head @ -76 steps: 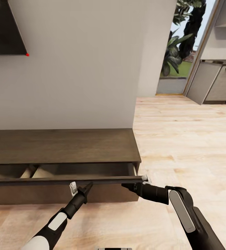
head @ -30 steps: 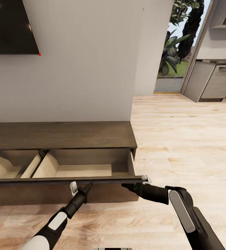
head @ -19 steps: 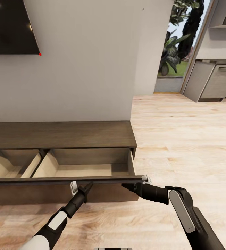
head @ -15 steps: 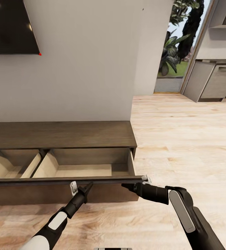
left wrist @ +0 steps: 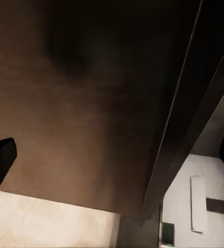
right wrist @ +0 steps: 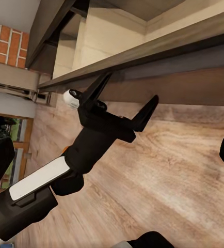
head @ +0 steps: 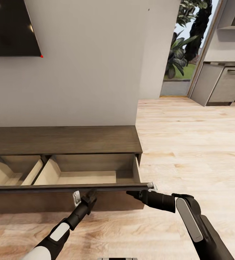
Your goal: Place each of the two pumpkins and all three candles from the living room inside a cabinet in the living room (use any cabinet), then make sure every cabinet is closed, and position the cauldron so it is next to a table in the living room.
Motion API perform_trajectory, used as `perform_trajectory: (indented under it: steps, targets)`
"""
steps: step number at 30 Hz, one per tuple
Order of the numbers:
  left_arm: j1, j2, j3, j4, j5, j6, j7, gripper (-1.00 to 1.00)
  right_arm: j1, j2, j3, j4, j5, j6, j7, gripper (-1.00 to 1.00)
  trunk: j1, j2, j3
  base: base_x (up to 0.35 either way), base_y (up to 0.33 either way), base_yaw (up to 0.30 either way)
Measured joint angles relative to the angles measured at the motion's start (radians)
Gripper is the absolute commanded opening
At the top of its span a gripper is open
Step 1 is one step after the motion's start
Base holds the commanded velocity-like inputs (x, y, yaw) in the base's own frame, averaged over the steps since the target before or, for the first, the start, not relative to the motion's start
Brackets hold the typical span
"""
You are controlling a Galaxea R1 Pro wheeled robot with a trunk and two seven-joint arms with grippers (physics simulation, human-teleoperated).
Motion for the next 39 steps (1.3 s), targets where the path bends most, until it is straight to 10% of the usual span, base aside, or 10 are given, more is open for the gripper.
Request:
perform_trajectory:
  steps: [39]
  targets:
    - [0.0,0.0,0.001,0.001,0.0,0.0,0.065,1.0,0.003,0.0,0.003,0.003,0.006,0.0,-0.001,1.0,0.0,0.0,0.0,-0.044,0.0,0.0]
